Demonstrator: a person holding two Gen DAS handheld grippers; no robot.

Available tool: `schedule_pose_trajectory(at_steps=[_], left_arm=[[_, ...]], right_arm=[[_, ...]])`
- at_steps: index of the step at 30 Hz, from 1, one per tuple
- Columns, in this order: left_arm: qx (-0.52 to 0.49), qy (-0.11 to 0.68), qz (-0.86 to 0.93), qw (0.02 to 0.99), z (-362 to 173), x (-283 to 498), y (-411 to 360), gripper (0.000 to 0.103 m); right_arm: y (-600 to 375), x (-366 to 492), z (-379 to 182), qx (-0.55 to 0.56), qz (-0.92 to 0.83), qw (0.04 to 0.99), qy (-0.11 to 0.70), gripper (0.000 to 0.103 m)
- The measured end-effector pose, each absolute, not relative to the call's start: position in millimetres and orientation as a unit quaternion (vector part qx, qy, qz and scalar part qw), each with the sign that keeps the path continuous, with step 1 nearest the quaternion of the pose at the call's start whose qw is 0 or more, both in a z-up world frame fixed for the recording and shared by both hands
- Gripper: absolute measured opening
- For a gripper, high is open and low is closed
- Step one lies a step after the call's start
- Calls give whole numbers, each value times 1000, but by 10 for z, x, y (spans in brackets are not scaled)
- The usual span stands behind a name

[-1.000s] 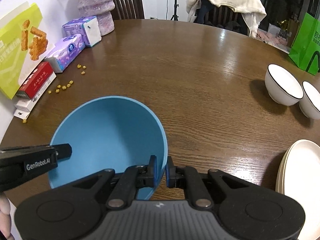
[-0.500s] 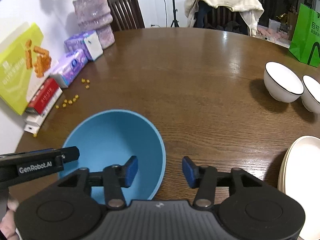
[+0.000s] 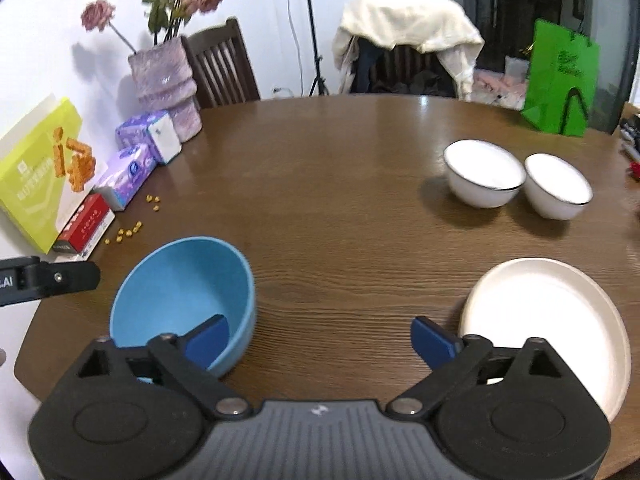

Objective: Organize plates and bowls
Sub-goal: 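Withdraw both open grippers and move toward the two white bowls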

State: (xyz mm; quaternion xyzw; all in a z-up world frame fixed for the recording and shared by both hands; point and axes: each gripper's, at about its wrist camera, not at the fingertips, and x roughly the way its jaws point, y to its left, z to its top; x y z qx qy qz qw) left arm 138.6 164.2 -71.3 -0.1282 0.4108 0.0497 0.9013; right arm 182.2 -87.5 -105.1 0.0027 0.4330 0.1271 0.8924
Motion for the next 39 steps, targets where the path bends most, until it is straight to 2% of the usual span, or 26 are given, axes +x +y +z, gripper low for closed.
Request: schedule_pose_trajectory(at_steps=[4, 17, 29, 39], left_arm=[[-130, 410, 39, 902, -662, 1230, 1490, 103], [-121, 423, -12, 898, -603, 1036, 1046, 103], [-94, 404, -72, 907, -378, 1341, 959, 103], [-80, 391, -107, 911, -397, 1581, 1074, 103]], right_arm=[[-1140, 1614, -912, 7, 114, 901, 418, 103], [-1754, 1108, -631, 43, 88, 913, 396, 103], [-1840, 1209, -416, 74, 45, 926, 368, 103], [-1728, 1363, -363, 94, 15, 934, 345, 103]])
